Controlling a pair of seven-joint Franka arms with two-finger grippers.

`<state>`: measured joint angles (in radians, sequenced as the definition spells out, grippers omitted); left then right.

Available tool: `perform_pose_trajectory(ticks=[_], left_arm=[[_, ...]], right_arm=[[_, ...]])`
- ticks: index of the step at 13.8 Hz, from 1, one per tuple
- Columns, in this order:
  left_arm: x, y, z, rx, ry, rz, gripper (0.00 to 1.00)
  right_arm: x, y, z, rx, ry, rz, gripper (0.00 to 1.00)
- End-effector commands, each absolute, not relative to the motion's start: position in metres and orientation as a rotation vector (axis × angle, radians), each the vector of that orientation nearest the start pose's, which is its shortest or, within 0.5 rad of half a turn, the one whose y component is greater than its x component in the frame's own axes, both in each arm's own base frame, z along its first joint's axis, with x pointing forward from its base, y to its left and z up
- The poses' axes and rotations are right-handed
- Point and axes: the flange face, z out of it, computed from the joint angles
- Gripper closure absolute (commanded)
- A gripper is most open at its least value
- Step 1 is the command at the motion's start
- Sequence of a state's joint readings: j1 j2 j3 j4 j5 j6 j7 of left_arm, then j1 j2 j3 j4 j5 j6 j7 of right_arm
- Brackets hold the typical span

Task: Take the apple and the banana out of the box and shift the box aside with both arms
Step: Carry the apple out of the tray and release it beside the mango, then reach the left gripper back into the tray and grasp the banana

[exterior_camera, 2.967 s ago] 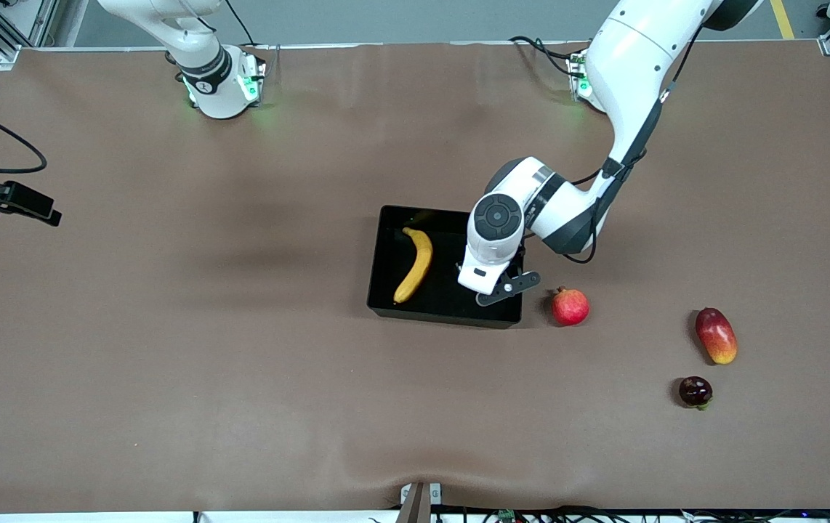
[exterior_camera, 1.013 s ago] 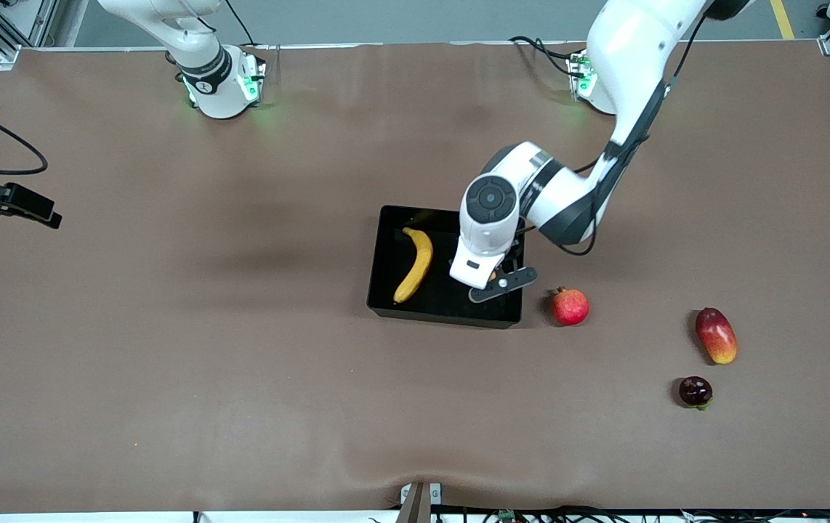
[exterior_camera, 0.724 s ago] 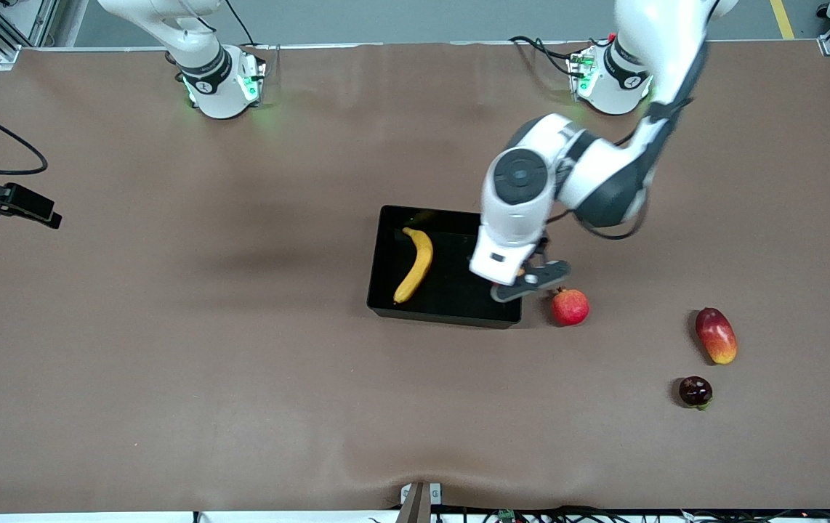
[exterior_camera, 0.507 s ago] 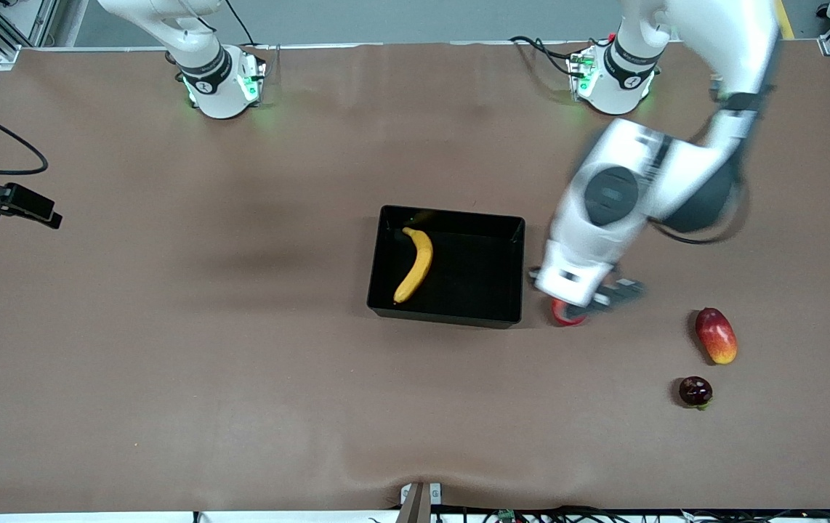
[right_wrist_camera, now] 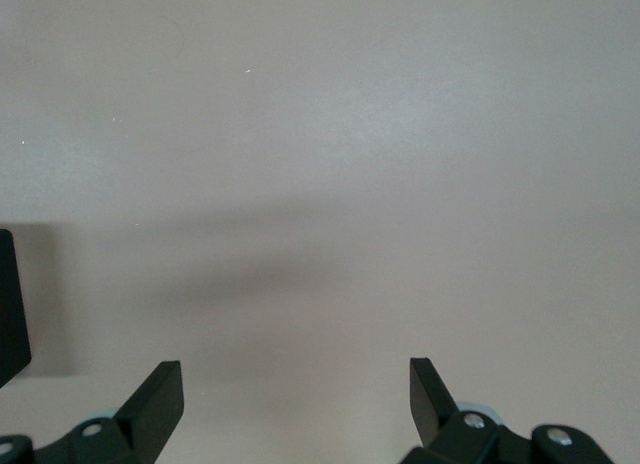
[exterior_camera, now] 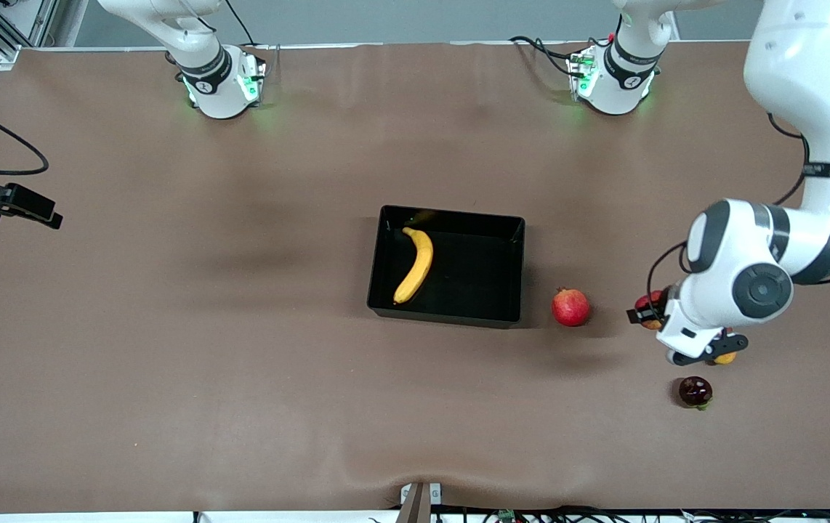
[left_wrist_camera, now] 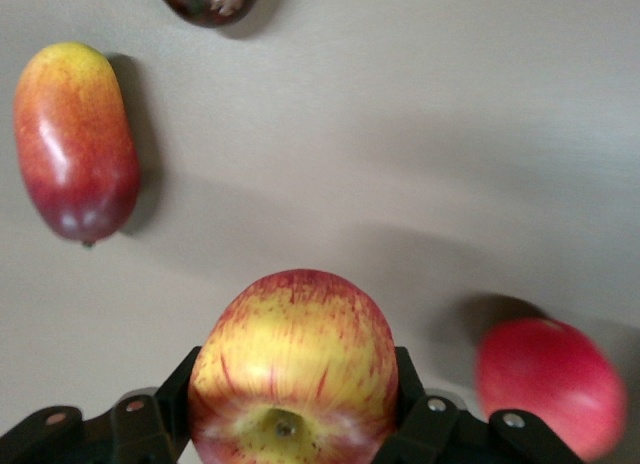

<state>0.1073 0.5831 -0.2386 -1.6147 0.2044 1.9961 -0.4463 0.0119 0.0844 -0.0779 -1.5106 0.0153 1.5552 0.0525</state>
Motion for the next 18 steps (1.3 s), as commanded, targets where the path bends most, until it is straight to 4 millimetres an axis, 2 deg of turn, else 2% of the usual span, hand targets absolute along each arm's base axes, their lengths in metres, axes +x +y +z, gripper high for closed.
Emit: perform_pose_trajectory(ticks=[1, 4, 5, 6, 7, 8, 9, 11, 14, 16, 18], left_arm=[[0.659, -0.008, 0.243, -3.046, -0.352, 0.204, 1.00], [0.643, -0.002, 0.203, -3.067, -0.354, 0.177, 1.00], [0.642, 0.002, 0.197, -3.073, -0.363, 0.164, 0.84], [0.642, 0.003, 0.194, -3.072, -0.362, 0.165, 0.50], [0.642, 0.001, 0.196, -3.073, -0.358, 0.160, 0.08], [0.642, -0.003, 0.200, -3.071, -0.356, 0.159, 0.00], [0.643, -0.006, 0.208, -3.071, -0.353, 0.149, 0.00], [0.645, -0.017, 0.238, -3.065, -0.334, 0.135, 0.00], [0.640, -0.056, 0.290, -3.073, -0.307, 0.130, 0.00], [0.629, -0.100, 0.319, -3.079, -0.289, 0.138, 0.00], [0.615, -0.155, 0.330, -3.088, -0.334, 0.161, 0.00]], right_arm=[[0.577, -0.031, 0.607, -3.122, 0.180, 0.055, 0.00], [0.577, -0.032, 0.607, -3.122, 0.180, 0.055, 0.00], [0.577, -0.032, 0.607, -3.123, 0.180, 0.055, 0.00], [0.577, -0.032, 0.607, -3.123, 0.180, 0.052, 0.00], [0.577, -0.032, 0.607, -3.123, 0.180, 0.052, 0.00], [0.577, -0.032, 0.606, -3.123, 0.180, 0.055, 0.00], [0.577, -0.032, 0.607, -3.123, 0.180, 0.052, 0.00], [0.577, -0.031, 0.606, -3.124, 0.177, 0.055, 0.00], [0.578, -0.031, 0.606, -3.122, 0.180, 0.050, 0.00], [0.579, -0.035, 0.607, -3.121, 0.194, 0.028, 0.00], [0.582, -0.041, 0.607, -3.119, 0.214, -0.005, 0.00]])
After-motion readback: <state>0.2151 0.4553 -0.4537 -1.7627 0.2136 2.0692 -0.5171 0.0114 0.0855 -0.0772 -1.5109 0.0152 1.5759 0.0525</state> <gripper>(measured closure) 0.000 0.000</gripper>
